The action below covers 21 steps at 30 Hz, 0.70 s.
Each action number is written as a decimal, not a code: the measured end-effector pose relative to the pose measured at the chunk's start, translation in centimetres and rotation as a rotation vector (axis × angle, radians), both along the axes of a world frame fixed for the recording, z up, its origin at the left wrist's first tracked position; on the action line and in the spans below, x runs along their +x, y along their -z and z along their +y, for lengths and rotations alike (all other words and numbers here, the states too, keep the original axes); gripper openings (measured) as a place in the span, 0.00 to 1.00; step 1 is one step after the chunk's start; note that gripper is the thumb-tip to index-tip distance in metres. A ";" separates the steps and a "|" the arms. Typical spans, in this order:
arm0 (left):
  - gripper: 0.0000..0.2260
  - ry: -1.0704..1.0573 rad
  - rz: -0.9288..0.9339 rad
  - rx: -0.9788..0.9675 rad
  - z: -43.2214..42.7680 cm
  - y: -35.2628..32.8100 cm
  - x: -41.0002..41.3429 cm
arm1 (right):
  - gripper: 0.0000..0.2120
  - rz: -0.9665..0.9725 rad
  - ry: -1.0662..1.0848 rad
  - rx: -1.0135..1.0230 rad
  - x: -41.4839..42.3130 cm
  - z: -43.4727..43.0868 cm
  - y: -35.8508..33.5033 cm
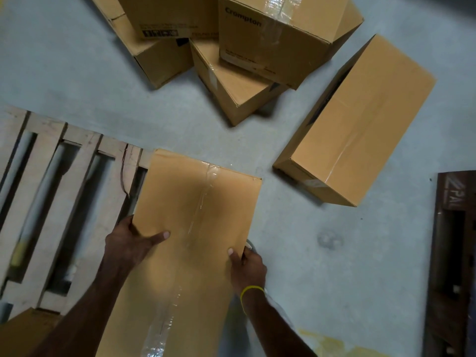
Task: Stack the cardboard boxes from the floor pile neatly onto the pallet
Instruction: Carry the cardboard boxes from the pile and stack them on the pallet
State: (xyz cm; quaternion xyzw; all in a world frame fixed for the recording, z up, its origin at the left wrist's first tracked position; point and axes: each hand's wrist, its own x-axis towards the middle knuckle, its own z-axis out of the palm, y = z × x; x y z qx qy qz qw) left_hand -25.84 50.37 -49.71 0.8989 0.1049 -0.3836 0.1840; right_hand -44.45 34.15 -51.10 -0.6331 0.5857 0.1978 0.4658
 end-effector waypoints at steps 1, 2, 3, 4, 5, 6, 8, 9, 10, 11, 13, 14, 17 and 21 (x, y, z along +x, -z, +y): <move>0.39 -0.008 -0.021 -0.009 0.1 -0.5 -0.3 | 0.24 -0.008 0.024 0.002 -0.3 0.3 -0.2; 0.40 -0.021 -0.028 -0.021 0.4 -1.0 -0.6 | 0.28 -0.009 0.056 0.007 -0.8 0.9 -0.2; 0.40 -0.025 -0.035 -0.033 1.1 -1.3 -1.2 | 0.27 -0.009 0.094 0.030 -1.5 1.6 -0.4; 0.41 -0.023 -0.029 -0.029 2.0 -1.7 -1.9 | 0.22 -0.014 0.124 0.061 -2.4 2.4 -0.7; 0.43 -0.011 -0.030 -0.022 3.2 -1.9 -2.7 | 0.18 -0.014 0.133 0.085 -3.7 3.4 -1.0; 0.45 -0.005 -0.028 0.010 4.3 -2.4 -3.6 | 0.15 -0.009 0.120 0.097 -5.1 4.6 -1.1; 0.41 -0.061 -0.050 0.052 6.9 -3.3 -5.8 | 0.17 0.054 0.057 0.116 -8.2 7.3 -1.6; 0.37 -0.114 -0.057 0.060 8.7 -3.5 -7.1 | 0.20 0.096 0.029 0.123 -9.8 8.8 -1.9; 0.35 -0.172 -0.052 0.070 11.0 -3.6 -8.3 | 0.22 0.145 0.011 0.146 -11.5 10.4 -2.3; 0.37 -0.231 -0.052 0.065 13.4 -3.5 -9.6 | 0.23 0.172 0.030 0.180 -13.2 12.0 -2.6; 0.43 -0.301 -0.080 0.075 20.4 -1.2 -12.5 | 0.24 0.183 0.102 0.229 -16.6 15.4 -3.3; 0.39 -0.263 -0.087 0.074 23.4 -0.8 -14.1 | 0.25 0.175 0.132 0.251 -18.4 17.4 -3.6; 0.18 -0.090 -0.199 0.127 26.5 -5.4 -19.6 | 0.27 0.187 0.148 0.326 -23.9 24.2 -4.1; 0.07 0.102 -0.182 0.101 33.2 -6.5 -25.6 | 0.27 0.161 0.073 0.439 -32.4 34.0 -1.6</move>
